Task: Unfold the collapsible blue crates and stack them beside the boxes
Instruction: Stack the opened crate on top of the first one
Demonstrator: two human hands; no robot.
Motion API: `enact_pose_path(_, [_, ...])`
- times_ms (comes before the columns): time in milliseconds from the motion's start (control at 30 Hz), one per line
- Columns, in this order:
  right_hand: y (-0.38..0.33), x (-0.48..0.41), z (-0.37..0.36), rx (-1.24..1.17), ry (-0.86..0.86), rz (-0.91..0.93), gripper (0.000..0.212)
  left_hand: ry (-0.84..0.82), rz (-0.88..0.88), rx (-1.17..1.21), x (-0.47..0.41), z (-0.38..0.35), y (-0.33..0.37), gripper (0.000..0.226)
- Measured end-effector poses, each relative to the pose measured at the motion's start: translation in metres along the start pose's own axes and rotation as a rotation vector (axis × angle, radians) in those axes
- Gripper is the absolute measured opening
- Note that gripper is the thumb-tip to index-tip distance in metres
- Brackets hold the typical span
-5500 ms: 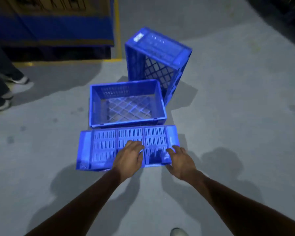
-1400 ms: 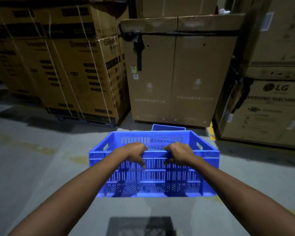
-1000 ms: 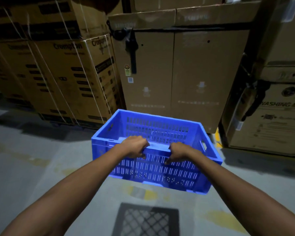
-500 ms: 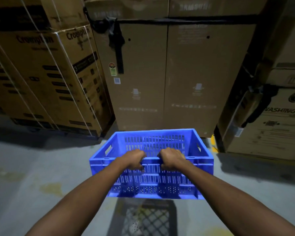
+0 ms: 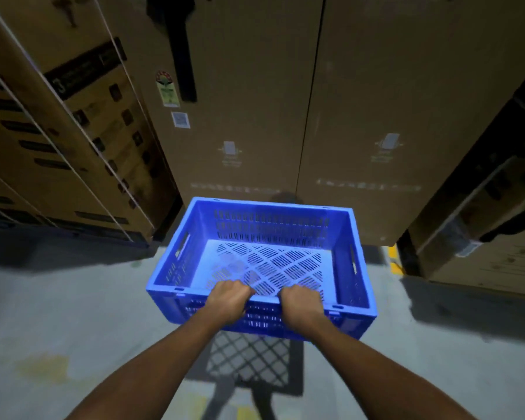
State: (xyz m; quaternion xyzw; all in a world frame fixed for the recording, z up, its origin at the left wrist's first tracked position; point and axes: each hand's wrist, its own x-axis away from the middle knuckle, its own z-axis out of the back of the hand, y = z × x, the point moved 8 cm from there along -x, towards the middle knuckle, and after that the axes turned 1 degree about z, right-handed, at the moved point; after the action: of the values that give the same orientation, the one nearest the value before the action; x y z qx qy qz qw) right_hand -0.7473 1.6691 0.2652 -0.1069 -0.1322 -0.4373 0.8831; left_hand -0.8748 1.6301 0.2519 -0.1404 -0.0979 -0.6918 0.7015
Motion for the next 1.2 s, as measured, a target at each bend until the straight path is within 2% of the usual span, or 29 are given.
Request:
enact_pose_path(333, [0.038, -0.187, -0.202, -0.057, 0.038, -0.008, 0.027, 0.010, 0.032, -0.050, -0.183, -0.202, -0.037, 0.024])
enact_pose_path(600, [0.055, -0.289, -0.303, -0.065, 0.100, -0.039, 0.024, 0.052, 0.064, -0.068, -0.284, -0.310, -0.061, 0.025])
enact_pose_path(900, [0.043, -0.354, -0.361, -0.049, 0.101, 0.001, 0.026, 0.007, 0.099, -0.074, -0.328, -0.377, -0.093, 0.024])
enact_pose_path(1200, [0.069, -0.370, -0.357, -0.031, 0.081, -0.022, 0.022, 0.013, 0.010, -0.070, -0.355, -0.363, -0.082, 0.028])
